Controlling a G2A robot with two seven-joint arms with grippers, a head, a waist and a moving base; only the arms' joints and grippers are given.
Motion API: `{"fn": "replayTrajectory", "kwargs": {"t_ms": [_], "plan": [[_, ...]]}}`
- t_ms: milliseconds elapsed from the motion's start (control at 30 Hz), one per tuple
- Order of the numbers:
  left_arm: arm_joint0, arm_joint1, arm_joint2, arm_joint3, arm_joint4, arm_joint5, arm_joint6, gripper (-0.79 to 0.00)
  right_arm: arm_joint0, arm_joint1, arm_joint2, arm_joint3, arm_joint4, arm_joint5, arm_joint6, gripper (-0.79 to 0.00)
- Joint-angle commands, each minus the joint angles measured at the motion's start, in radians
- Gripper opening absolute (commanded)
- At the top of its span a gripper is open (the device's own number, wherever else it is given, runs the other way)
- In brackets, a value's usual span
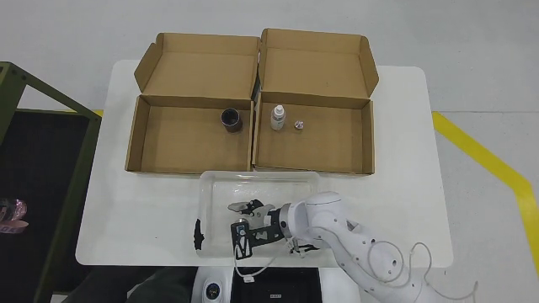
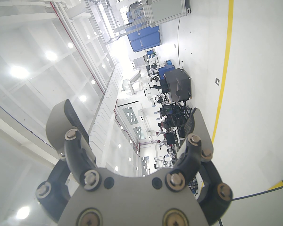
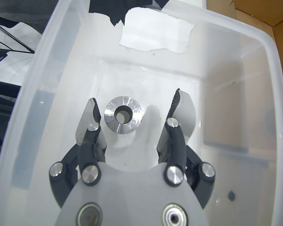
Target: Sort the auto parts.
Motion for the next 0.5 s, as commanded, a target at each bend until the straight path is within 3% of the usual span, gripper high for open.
{"fn": "replayTrajectory", "kwargs": {"t_ms": [0, 200, 267, 467], "plan": [[0.0, 0.0, 0.0, 0.0, 0.0, 0.0, 0.0, 0.0, 0.004, 0.0, -0.005, 0.008, 0.0, 0.003, -0.002, -0.249], [0.0, 0.0, 0.0, 0.0, 0.0, 0.0, 0.0, 0.0, 0.016, -0.001, -0.023, 0.029, -0.003, 0.01, -0.01, -0.299], [0.0, 0.0, 0.0, 0.0, 0.0, 0.0, 0.0, 0.0, 0.019, -0.002, -0.026, 0.036, -0.002, 0.014, -0.013, -0.379], [0.0, 0.0, 0.0, 0.0, 0.0, 0.0, 0.0, 0.0, 0.031, -0.002, -0.034, 0.053, 0.006, 0.015, -0.018, -0.514]]}}
